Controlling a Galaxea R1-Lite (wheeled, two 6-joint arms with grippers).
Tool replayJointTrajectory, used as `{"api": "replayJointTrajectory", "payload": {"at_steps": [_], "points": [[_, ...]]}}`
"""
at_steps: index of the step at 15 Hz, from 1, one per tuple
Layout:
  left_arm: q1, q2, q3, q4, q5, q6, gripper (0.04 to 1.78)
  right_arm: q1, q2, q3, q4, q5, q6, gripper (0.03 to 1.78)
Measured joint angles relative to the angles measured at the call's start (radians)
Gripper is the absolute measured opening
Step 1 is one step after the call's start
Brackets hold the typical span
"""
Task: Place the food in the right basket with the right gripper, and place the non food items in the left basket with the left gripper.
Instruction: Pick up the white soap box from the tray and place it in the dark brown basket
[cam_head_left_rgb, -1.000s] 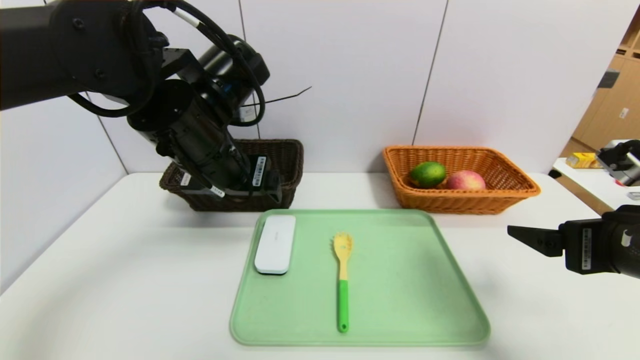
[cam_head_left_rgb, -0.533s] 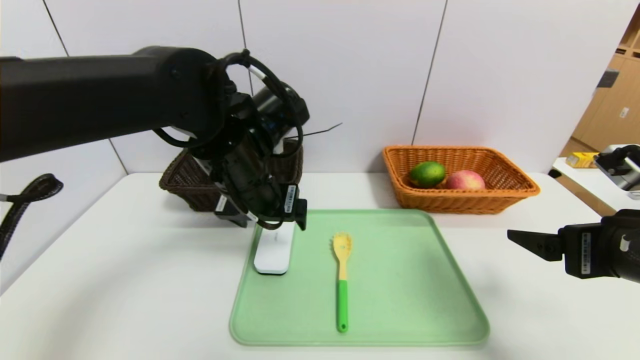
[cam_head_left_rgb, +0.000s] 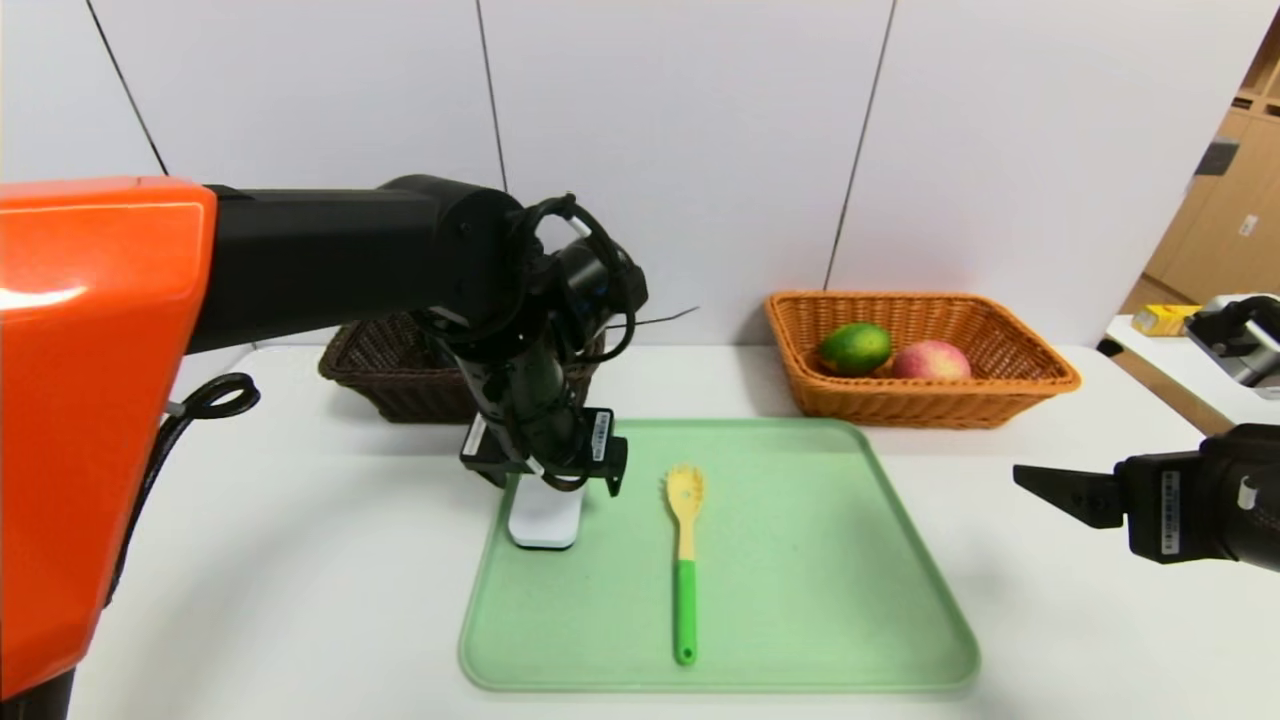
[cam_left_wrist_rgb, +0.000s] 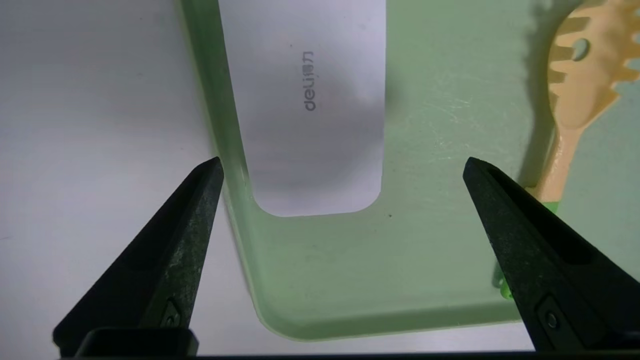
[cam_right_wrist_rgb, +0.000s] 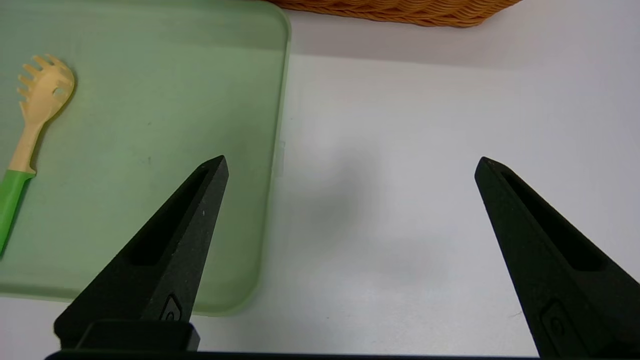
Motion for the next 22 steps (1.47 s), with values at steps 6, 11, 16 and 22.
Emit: {"api": "replayJointTrajectory", "payload": {"at_steps": [6,11,16,22], "points": [[0.0,0.045,-0.001,-0.026,0.07,-0.007,1.69,0.001,-0.001,0.01,0.0,0.001,-0.002,1.7],[0.0,0.061,-0.001,-0.057,0.072,-0.01,1.69,0.008,-0.009,0.026,0.001,0.0,-0.002,1.7],[0.0,0.079,-0.001,-0.06,0.071,-0.007,1.69,0.012,-0.031,0.037,0.001,0.001,-0.001,1.7],[0.003,0.106,-0.001,-0.079,0.071,-0.004,1.69,0.012,-0.05,0.048,0.0,0.002,-0.002,1.7]]}}
